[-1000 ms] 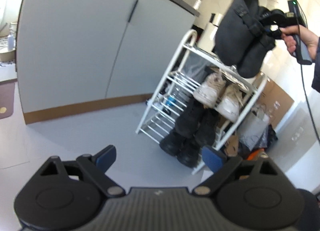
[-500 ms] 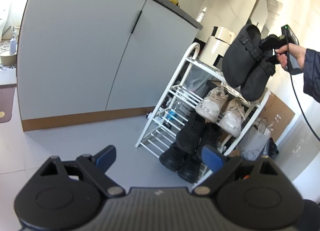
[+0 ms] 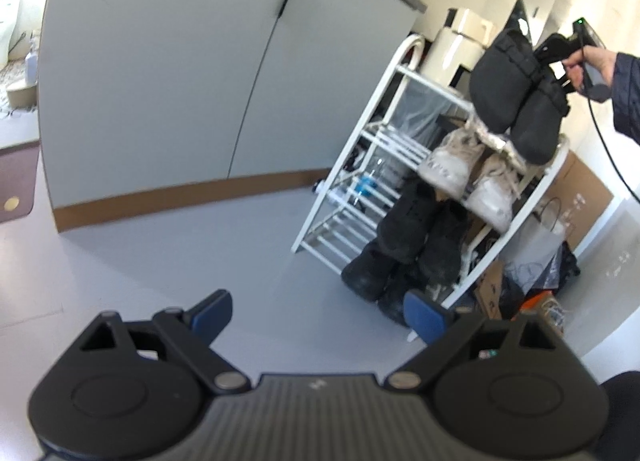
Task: Organize scattered shoes
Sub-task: 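Lower the black clogs onto the top shelf and open the right tool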
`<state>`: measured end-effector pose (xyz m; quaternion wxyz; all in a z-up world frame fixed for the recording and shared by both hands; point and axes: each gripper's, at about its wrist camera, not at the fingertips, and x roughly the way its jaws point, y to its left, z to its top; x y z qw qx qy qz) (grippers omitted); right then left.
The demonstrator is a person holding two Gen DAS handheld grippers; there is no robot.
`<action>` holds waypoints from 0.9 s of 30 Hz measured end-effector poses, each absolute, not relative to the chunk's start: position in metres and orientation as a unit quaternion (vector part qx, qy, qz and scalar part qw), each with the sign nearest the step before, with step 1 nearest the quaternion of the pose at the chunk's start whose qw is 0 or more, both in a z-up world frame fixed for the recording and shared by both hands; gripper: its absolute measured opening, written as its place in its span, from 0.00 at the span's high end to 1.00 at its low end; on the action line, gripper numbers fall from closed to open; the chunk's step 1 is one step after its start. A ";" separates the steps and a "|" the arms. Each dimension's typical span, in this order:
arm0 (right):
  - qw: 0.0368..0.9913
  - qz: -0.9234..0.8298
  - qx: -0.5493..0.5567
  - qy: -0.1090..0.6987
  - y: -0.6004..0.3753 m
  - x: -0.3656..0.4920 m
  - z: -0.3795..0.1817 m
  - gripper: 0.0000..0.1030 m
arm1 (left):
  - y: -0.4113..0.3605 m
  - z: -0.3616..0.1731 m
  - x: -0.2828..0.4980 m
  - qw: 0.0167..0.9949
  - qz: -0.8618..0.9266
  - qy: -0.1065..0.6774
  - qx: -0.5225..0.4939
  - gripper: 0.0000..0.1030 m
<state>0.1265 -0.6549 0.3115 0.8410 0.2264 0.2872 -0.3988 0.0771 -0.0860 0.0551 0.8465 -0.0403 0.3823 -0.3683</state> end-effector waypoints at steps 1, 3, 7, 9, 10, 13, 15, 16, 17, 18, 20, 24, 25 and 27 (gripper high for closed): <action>0.839 -0.402 0.227 0.288 -0.660 0.129 0.309 0.74 | -0.085 0.054 0.077 0.845 -0.366 0.387 -0.039 0.09; 0.835 -0.409 0.228 0.290 -0.669 0.135 0.305 0.74 | -0.082 0.052 0.077 0.844 -0.364 0.392 -0.035 0.09; 0.830 -0.412 0.233 0.293 -0.690 0.144 0.299 0.75 | -0.080 0.047 0.079 0.842 -0.362 0.400 -0.028 0.09; 0.827 -0.414 0.234 0.298 -0.696 0.148 0.296 0.76 | -0.081 0.045 0.082 0.841 -0.360 0.404 -0.029 0.09; 0.824 -0.417 0.235 0.302 -0.698 0.150 0.293 0.77 | -0.081 0.043 0.084 0.840 -0.358 0.406 -0.031 0.09; 0.816 -0.425 0.241 0.310 -0.705 0.158 0.286 0.78 | -0.082 0.042 0.087 0.839 -0.357 0.409 -0.036 0.09; 0.812 -0.430 0.241 0.313 -0.711 0.161 0.276 0.82 | -0.082 0.042 0.088 0.838 -0.359 0.409 -0.038 0.09; 0.812 -0.430 0.240 0.314 -0.712 0.160 0.272 0.83 | -0.082 0.042 0.087 0.837 -0.361 0.409 -0.038 0.09; 0.811 -0.432 0.239 0.314 -0.715 0.160 0.268 0.89 | -0.083 0.042 0.087 0.837 -0.362 0.409 -0.037 0.09; 0.810 -0.437 0.235 0.313 -0.718 0.161 0.264 1.00 | -0.083 0.041 0.087 0.836 -0.360 0.412 -0.036 0.09; 0.810 -0.441 0.230 0.311 -0.723 0.161 0.259 1.00 | -0.082 0.039 0.087 0.834 -0.359 0.417 -0.035 0.09; 0.814 -0.443 0.232 0.295 -0.731 0.151 0.254 0.99 | -0.081 0.038 0.087 0.833 -0.358 0.420 -0.033 0.09; 0.815 -0.444 0.233 0.291 -0.731 0.148 0.256 0.99 | -0.081 0.039 0.087 0.834 -0.358 0.419 -0.033 0.09; 0.818 -0.444 0.234 0.282 -0.731 0.142 0.260 0.97 | -0.082 0.041 0.086 0.836 -0.359 0.415 -0.031 0.09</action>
